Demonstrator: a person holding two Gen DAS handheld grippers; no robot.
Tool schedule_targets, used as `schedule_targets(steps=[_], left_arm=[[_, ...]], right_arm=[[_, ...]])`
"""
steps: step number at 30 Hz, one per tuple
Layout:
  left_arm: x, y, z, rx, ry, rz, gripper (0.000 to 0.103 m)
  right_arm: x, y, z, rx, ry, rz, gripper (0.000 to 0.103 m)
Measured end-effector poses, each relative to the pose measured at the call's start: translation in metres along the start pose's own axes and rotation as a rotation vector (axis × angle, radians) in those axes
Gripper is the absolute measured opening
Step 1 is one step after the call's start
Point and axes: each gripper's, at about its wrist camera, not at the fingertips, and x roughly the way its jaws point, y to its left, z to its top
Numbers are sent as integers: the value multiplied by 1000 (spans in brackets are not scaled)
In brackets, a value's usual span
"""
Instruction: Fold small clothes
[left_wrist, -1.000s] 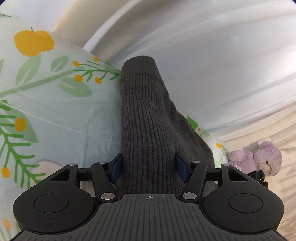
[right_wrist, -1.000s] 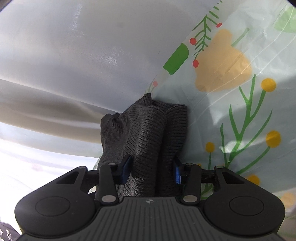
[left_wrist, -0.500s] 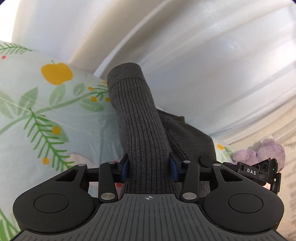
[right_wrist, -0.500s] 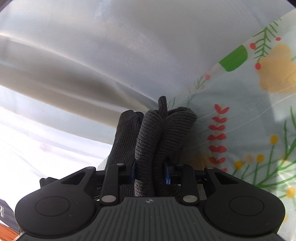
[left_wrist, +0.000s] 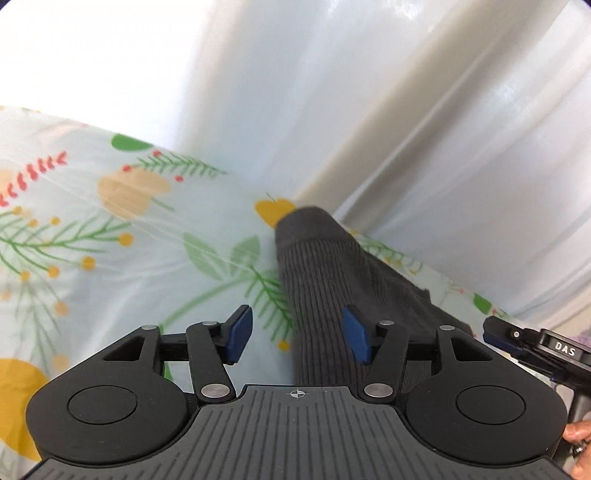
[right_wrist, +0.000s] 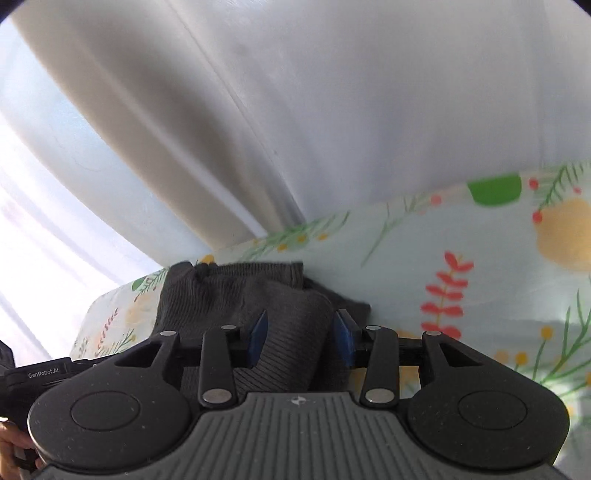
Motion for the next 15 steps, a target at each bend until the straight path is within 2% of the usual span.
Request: schedule_targets(steps=[2,4,6,9,12,13,15], left_arm=[[5,-5,6,-10,-21,59,67],[15,-12,12,-10,-22,111,67],[28,-19,15,-5,-27,155,67],[51,-33,16,25,-45,218,68],[72,-45,16,22,-40,225,71],[78,-48,14,19,-42,223,72],[88,-54,10,47,-56,235,75]], right_arm=[[8,20,6,-26,-7,39,41],[29,43,4,-77,28,65,39],[56,65,-2,-149,55,50,26],[93,94,-11,-273,53,-35,24],[115,100,-18,-337,80,-90,24],[121,100,-21,-362,74,-117,22],[124,95,-28,-416,13,-186,11]])
